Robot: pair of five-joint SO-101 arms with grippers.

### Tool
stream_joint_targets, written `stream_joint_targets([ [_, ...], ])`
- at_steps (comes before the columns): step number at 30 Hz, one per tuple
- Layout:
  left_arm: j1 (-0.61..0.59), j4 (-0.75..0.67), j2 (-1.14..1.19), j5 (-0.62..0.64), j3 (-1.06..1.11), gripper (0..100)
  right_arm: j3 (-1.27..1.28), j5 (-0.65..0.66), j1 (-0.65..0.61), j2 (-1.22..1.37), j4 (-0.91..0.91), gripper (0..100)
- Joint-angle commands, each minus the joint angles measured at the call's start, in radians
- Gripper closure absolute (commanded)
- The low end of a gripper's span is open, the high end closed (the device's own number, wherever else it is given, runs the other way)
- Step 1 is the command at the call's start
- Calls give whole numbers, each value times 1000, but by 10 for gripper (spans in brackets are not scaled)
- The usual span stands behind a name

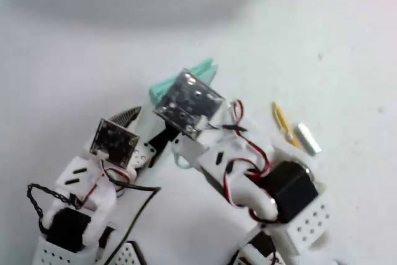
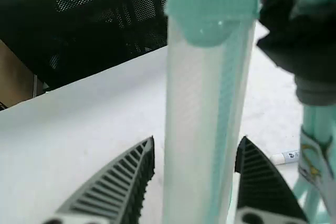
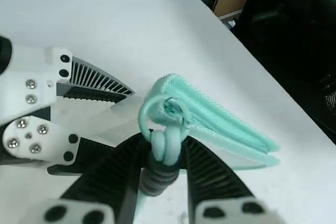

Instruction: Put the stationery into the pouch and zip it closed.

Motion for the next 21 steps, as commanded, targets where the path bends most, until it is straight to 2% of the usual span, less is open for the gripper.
stream_joint_targets([
  [1,8,-15,-13,41,-66,757,-115,32,-12,42,70,981],
  [7,12,-51,-12,41,-69,757,-204,112,-139,64,203,981],
  [15,16,-26,-13,0,-91,766,-219,115,-143,65,217,981],
  [17,16,-26,-13,0,-86,823,-219,115,-143,65,216,981],
  [20,16,-25,-13,0,-83,993,-221,114,-128,65,177,981],
  [21,16,-23,-13,0,-83,972,-221,107,-105,65,148,981],
])
